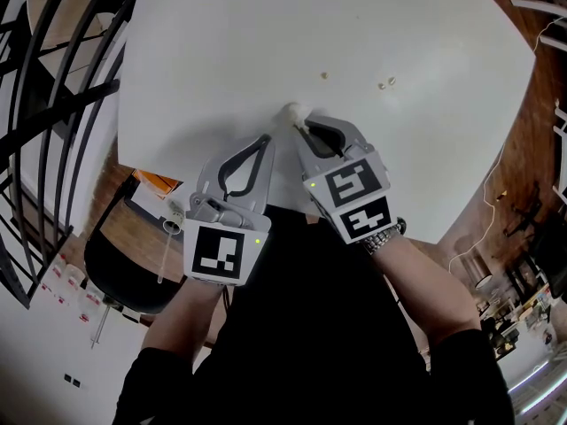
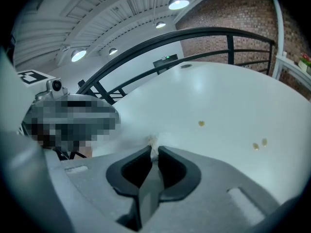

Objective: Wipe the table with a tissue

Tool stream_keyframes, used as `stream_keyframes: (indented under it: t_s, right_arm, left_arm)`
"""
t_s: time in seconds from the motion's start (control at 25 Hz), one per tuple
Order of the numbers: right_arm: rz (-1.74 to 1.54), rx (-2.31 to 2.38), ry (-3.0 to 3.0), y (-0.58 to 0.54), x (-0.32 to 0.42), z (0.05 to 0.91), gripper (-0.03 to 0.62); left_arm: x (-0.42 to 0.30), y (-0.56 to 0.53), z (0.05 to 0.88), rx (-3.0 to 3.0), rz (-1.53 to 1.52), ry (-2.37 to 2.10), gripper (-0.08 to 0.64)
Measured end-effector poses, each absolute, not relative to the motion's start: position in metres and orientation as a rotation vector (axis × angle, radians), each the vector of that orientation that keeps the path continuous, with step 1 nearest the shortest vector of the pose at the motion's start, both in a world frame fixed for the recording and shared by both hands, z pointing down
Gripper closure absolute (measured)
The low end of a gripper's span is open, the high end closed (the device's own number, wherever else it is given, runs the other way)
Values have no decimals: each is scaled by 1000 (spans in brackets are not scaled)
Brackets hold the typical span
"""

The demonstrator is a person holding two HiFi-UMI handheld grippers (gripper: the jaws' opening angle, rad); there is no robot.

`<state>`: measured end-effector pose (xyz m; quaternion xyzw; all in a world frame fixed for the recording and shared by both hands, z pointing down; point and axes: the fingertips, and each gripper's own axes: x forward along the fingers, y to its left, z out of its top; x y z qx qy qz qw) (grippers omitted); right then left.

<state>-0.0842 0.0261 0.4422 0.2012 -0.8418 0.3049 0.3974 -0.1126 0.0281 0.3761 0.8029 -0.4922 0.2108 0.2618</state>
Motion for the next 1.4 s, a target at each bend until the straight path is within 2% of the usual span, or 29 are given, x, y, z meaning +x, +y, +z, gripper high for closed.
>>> stream_keyframes:
  t_s: [1.4]
  right_arm:
    - [739,706,-2139,-36,-75,439,563]
  left_arm:
    - [-121,5,378,2191,584,-1296,543]
